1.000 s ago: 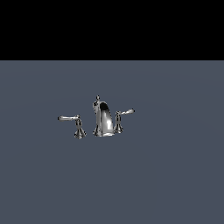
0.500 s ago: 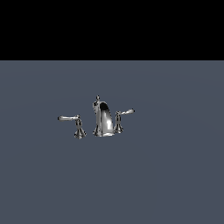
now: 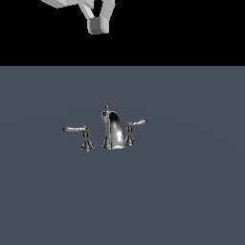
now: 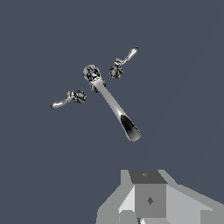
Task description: Turn on the faucet by rotating a designated handle.
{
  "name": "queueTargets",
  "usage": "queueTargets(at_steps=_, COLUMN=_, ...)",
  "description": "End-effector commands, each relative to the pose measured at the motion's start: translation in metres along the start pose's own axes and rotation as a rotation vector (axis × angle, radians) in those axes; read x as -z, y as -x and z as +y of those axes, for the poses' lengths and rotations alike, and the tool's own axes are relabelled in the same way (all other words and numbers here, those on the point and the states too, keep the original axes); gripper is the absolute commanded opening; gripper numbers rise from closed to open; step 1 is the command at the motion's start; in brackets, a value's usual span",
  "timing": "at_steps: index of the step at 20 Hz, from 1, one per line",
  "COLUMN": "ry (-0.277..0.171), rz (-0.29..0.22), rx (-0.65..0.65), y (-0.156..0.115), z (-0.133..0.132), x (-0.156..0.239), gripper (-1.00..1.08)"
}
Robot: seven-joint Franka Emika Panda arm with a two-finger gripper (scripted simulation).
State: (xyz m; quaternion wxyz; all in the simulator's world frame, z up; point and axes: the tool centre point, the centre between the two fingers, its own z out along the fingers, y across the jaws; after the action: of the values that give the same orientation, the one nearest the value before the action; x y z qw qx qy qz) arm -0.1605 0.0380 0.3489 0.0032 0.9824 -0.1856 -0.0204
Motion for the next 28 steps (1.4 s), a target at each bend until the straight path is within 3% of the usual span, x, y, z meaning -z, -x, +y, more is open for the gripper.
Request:
queueTargets(at_steps=1, ry=-0.004, rz=0.002, rx=-0.064, y=-0.015, z=-0.007, x=-0.017, gripper=-1.00)
queueTargets(at_steps=15, ry=-0.017, rz=0.011, rx=-0.388, y=-0.098, z=-0.027, x=-0.104, gripper=-1.00)
queueTargets(at_steps=28, ry=-0.024, rz=0.022, rx=-0.697, y=-0.183, z=-0.019, x=-0.185, gripper=-1.00)
